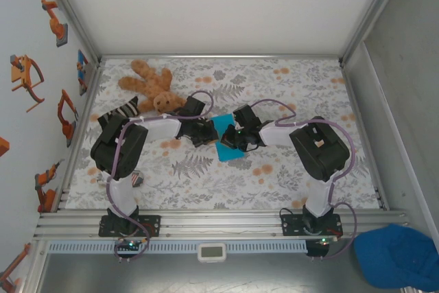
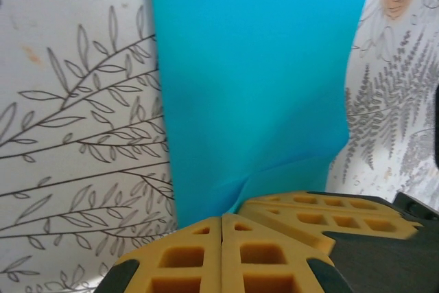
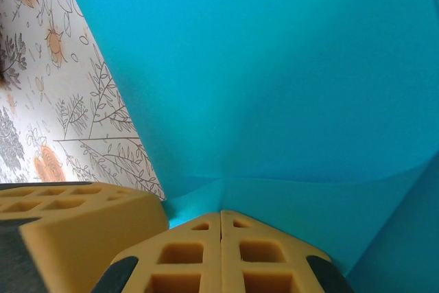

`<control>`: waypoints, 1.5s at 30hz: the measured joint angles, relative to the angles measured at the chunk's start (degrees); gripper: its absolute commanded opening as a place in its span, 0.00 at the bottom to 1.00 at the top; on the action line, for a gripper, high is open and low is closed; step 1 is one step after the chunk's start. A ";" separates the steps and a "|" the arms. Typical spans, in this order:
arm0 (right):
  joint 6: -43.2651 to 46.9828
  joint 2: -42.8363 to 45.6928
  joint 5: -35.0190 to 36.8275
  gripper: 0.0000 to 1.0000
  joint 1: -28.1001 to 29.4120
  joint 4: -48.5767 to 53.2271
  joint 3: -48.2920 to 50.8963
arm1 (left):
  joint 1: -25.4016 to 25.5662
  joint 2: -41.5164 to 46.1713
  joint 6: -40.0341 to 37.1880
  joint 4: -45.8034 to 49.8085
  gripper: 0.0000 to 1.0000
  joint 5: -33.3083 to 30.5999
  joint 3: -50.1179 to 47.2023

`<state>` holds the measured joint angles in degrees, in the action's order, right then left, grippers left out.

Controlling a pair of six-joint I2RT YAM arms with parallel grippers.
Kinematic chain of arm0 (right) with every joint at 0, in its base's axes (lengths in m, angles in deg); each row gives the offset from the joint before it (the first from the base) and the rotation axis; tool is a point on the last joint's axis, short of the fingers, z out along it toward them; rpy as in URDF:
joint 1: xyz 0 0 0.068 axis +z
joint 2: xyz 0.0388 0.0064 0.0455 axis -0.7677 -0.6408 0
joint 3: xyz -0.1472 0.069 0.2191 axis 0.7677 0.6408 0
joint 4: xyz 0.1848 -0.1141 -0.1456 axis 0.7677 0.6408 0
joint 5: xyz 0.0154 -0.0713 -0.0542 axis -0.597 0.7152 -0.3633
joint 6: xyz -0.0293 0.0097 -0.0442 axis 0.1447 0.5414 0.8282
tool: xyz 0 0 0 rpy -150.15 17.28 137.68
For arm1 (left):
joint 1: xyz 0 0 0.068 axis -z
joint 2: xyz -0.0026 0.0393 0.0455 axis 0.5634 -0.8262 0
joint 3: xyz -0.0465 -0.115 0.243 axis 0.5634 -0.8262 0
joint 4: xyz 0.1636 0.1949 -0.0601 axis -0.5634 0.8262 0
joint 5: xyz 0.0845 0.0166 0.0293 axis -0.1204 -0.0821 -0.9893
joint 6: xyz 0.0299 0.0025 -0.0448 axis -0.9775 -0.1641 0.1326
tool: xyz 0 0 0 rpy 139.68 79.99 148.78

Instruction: Fold a paper plane with a square sheet of paper (pick it up from the middle)

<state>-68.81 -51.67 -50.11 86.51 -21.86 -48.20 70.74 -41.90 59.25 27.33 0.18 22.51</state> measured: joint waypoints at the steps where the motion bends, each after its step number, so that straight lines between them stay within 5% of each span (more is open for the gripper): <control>1: 0.02 0.00 0.00 0.00 0.00 0.00 0.00 | 0.00 -0.22 -0.22 0.35 0.00 -0.28 0.11; 22: 2.19 1.97 0.22 0.00 0.00 1.77 -0.26 | 0.00 -2.01 -2.62 3.23 0.00 -2.82 2.45; 45: 10.88 3.26 9.05 0.00 -0.61 12.41 -3.65 | 0.00 -2.45 -3.74 5.09 0.00 -2.60 3.85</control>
<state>-57.93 -48.42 -41.06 85.89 -9.45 -51.85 70.74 -44.35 55.51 32.42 -2.42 26.36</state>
